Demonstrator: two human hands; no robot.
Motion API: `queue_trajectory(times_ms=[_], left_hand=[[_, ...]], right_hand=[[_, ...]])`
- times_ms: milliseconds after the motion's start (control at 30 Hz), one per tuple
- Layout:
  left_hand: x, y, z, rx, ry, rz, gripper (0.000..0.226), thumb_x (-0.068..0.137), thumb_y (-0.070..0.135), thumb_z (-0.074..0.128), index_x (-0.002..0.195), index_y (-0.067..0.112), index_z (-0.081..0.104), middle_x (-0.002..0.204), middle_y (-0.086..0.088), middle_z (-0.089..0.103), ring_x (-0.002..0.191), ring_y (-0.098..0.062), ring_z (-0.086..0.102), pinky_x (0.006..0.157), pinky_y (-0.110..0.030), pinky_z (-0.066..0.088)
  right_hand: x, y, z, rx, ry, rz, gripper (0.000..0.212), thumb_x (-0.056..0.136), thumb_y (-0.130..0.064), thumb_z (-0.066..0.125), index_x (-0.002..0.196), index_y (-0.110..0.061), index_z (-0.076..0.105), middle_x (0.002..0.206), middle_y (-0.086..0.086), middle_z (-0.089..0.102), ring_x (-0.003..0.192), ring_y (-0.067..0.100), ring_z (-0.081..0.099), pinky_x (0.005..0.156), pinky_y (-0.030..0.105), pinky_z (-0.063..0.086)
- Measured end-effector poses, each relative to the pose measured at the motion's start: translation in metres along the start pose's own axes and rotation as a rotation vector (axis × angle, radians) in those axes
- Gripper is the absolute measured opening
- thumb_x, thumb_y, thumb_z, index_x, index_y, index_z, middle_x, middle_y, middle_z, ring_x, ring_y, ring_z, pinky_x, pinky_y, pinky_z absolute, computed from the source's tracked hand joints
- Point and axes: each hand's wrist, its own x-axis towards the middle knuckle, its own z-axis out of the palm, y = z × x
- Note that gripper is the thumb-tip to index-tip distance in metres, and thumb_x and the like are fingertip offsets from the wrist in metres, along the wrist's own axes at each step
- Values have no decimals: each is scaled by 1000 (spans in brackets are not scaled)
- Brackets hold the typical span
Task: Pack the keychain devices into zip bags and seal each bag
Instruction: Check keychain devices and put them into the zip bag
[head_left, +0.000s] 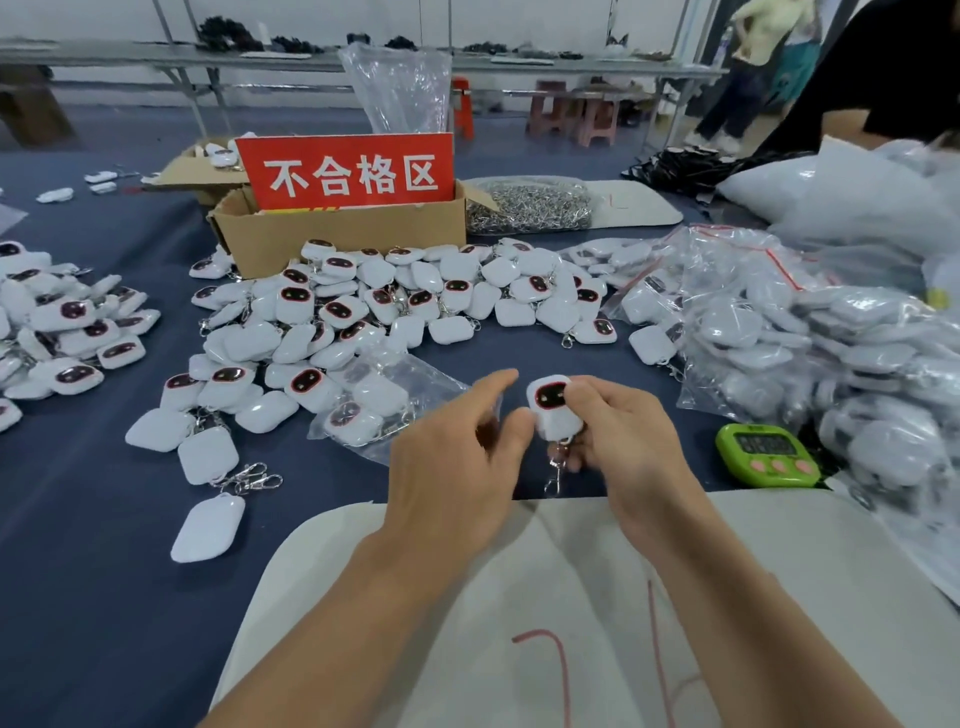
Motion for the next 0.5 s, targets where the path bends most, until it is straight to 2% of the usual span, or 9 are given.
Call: queue_trajectory(times_ms=[100,200,367,433,500], left_hand=[[3,-2,-3,-122,-31,-46,32,91,43,58,121,41,71,77,29,63,74,3,59,68,-11,41],[4,-3,-3,-186,-25,-89,25,91,29,63,108,45,73,80,25,69,75,-4,63,65,-11,42],[2,-3,-2,-228,-16,-117,36,91,20,70,104,53,69,77,23,70,72,-4,63,65,-8,43],[2,-5,-2,-262,-9,-139,31,90,18,72,104,46,74,75,22,71,69,-2,63,65,-8,43],[3,-5,-3,-284,-19,-149,30,89,16,73,101,44,76,77,23,73,71,0,64,65,-8,43]], right_hand=[[-2,-4,2,121,-123,20,29,99,-9,53,92,-13,81,84,14,76,66,23,64,55,28,52],[-5,-4,3,123,-191,21,28,94,3,54,97,-10,79,93,19,78,72,24,69,61,27,57],[-7,-1,6,66,-171,-16,21,95,6,55,96,-5,73,87,6,79,71,18,71,63,26,58],[-7,-1,7,44,-157,-28,15,95,5,58,94,-2,71,85,6,79,69,18,71,63,28,58],[-7,-1,7,9,-123,-31,12,93,2,62,89,-4,71,82,9,79,64,21,69,65,35,60]])
